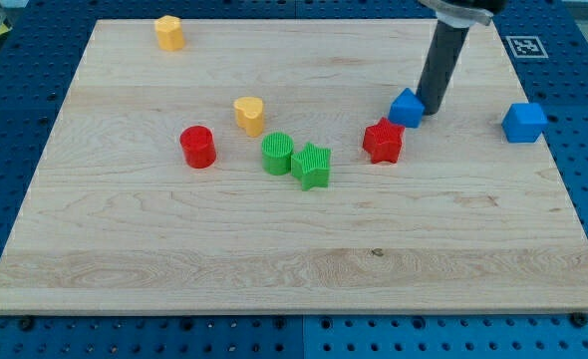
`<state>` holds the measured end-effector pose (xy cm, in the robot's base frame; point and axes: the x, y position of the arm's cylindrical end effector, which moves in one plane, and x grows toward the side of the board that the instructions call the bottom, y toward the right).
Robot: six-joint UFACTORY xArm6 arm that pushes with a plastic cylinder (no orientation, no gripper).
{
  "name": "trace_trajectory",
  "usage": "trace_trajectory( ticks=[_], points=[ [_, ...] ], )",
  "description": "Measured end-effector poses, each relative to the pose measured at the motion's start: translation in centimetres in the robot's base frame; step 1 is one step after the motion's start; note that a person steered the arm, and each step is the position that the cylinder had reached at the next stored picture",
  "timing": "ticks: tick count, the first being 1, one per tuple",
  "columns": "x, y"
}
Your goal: Separate the blue triangle and the red star
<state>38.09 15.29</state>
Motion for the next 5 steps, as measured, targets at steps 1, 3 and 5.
trace_trajectory(
  ticks=[1,3,5],
  points=[
    [1.5,-1.1],
    [1.8,-1.3],
    [3.9,0.1]
  ],
)
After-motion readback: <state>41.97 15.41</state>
